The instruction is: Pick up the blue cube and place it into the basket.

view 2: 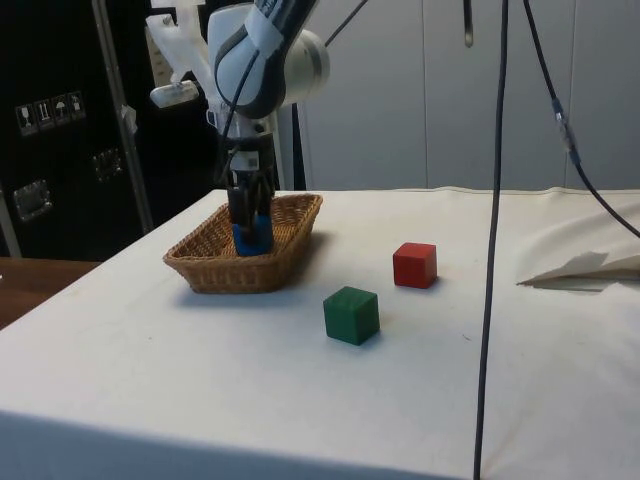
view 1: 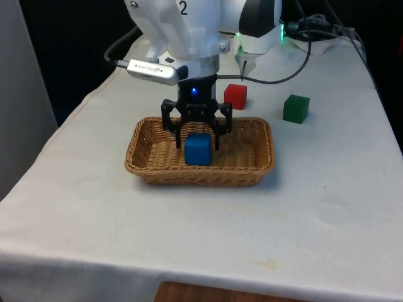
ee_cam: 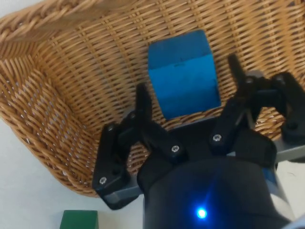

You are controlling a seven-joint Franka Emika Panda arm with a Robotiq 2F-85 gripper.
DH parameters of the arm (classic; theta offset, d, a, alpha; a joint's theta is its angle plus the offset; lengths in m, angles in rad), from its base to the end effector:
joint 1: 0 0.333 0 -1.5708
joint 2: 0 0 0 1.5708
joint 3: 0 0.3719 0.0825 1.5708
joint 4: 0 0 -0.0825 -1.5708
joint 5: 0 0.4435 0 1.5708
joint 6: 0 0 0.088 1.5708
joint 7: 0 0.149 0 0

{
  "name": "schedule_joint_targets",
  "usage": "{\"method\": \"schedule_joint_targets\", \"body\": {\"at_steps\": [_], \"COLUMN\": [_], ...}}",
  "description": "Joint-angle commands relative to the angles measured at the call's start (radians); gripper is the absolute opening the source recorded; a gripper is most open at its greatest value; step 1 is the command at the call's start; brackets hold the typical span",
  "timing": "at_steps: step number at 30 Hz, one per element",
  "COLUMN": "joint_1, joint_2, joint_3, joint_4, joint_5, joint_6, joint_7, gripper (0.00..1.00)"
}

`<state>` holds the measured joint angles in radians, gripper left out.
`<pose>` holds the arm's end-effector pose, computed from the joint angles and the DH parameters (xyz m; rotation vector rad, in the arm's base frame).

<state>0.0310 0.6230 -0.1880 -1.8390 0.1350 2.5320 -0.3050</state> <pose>0.7191 -0.1059 0.1583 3.0922 0.1230 0.1180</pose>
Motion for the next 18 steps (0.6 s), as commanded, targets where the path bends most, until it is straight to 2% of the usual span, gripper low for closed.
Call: {"method": "schedule_joint_targets", "body": {"at_steps": [1, 3, 4, 5, 6, 13, 14, 18], "joint_1": [0.000, 0.000, 0.000, 0.001, 0.001, 0.003, 0.000, 0.004], "joint_2": [0.002, 0.000, 0.002, 0.002, 0.002, -0.014, -0.002, -0.040], "joint_3": [0.000, 0.000, 0.000, 0.000, 0.000, -0.004, -0.001, -0.008], "joint_4": [0.002, 0.000, 0.002, 0.002, 0.002, 0.005, 0.006, 0.014], "joint_5": [0.000, 0.000, 0.000, 0.000, 0.000, -0.003, 0.000, -0.006], "joint_6": [0.001, 0.000, 0.001, 0.000, 0.000, -0.016, -0.001, -0.048], "joint_7": [0.002, 0.000, 0.002, 0.002, 0.002, 0.004, 0.000, 0.006], "gripper": [0.72, 0.92, 0.92, 0.98, 1.00, 1.00, 1.00, 1.00]}}
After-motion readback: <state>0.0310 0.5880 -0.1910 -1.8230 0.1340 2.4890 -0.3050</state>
